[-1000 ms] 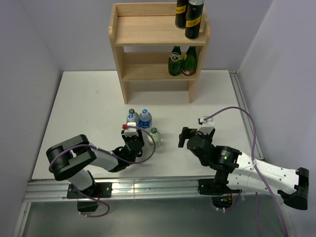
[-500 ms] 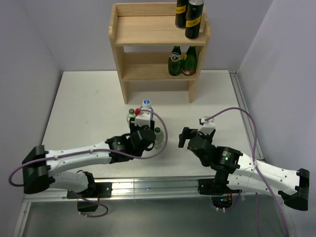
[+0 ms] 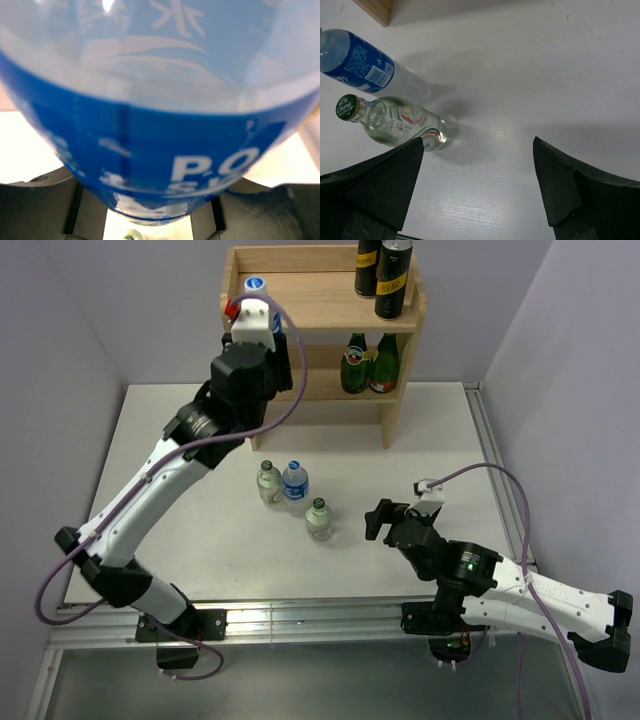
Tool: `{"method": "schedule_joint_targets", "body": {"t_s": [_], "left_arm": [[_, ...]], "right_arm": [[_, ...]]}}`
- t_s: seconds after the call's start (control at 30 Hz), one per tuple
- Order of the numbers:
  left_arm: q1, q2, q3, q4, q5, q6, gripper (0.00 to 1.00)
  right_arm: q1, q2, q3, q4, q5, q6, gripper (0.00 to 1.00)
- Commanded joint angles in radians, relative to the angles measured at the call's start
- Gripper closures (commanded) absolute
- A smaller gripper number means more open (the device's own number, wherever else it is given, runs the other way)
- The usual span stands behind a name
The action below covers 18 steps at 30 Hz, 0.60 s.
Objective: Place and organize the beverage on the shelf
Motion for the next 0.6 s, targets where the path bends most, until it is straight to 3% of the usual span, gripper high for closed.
{"method": "schedule_joint_targets", "body": {"t_s": [0.0,0.23,0.57], "left_arm": [[0.065,0.102,0.222,-0.006,0.133,0.094,1.00],[0.139,0.304,0.610,-0.115,0.149,0.152,1.00],[0.145,0.226,0.627,-0.007,0.117,0.195,1.00]], "right_arm": [[0.006,-0.012,-0.016,0.024,0.001,0.028,0.04],[0.006,-0.005,-0.029,0.039,0.001,0.025,0.04],[0.006,0.011,-0.035,0.053,-0.003,0.018,0.04]]}}
